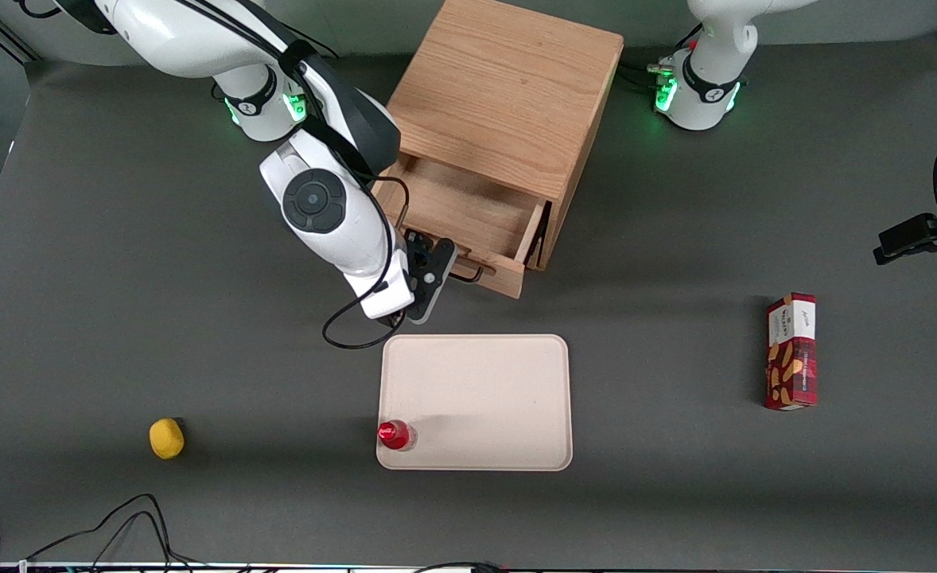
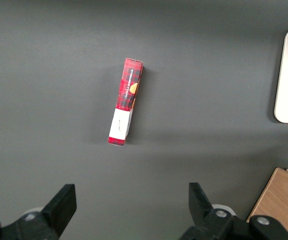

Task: Open upper drawer
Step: 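Pull the handle outward from the cabinet with the right gripper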

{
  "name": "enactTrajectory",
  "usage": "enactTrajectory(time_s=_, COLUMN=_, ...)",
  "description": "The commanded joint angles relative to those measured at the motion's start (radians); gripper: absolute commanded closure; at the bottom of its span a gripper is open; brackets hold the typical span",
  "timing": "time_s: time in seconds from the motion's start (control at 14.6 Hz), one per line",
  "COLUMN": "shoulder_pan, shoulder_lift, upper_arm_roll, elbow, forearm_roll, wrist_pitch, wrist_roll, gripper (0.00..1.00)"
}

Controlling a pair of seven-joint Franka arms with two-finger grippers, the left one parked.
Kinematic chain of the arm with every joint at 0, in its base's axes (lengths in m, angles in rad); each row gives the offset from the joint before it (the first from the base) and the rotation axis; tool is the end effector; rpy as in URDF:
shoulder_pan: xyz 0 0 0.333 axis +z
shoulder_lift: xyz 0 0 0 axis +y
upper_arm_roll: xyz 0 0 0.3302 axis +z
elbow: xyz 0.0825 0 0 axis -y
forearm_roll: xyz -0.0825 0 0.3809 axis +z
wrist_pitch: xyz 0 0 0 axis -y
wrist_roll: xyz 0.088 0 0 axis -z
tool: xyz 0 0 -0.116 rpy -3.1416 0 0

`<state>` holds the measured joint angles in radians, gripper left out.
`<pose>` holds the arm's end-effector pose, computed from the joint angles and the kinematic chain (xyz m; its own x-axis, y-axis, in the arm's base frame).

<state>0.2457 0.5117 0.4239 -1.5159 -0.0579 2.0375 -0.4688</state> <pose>0.5785 0.3928 0.3964 0.4481 0.8867 0.1139 0.8927 -0.4371 -0.1096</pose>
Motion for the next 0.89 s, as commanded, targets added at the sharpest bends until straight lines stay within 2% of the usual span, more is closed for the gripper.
enactTrajectory(time_s=0.0, shoulder_pan=0.006, shoulder_lift=0.030, upper_arm_roll=-0.025, elbow=0.037, forearm_roll=-0.010, wrist_pitch=0.038, wrist_roll=-0.045, gripper=0.00)
enactTrajectory(time_s=0.41, shoulder_pan=0.000, shoulder_lift=0.050, upper_arm_roll=-0.051, elbow=0.063, forearm_roll=-0.004, wrist_pitch=0.058, wrist_roll=-0.071, gripper=0.00)
enactTrajectory(time_s=0.68, shoulder_pan=-0.003, shoulder_lift=0.060, upper_arm_roll=-0.092, elbow=0.080, forearm_roll=0.056, wrist_pitch=0.073, wrist_roll=-0.123, gripper=0.00)
enactTrajectory(time_s=0.82, shoulder_pan=-0.008, shoulder_lift=0.060, upper_arm_roll=-0.100, elbow=0.085, forearm_roll=0.061, wrist_pitch=0.079, wrist_roll=-0.128, gripper=0.00)
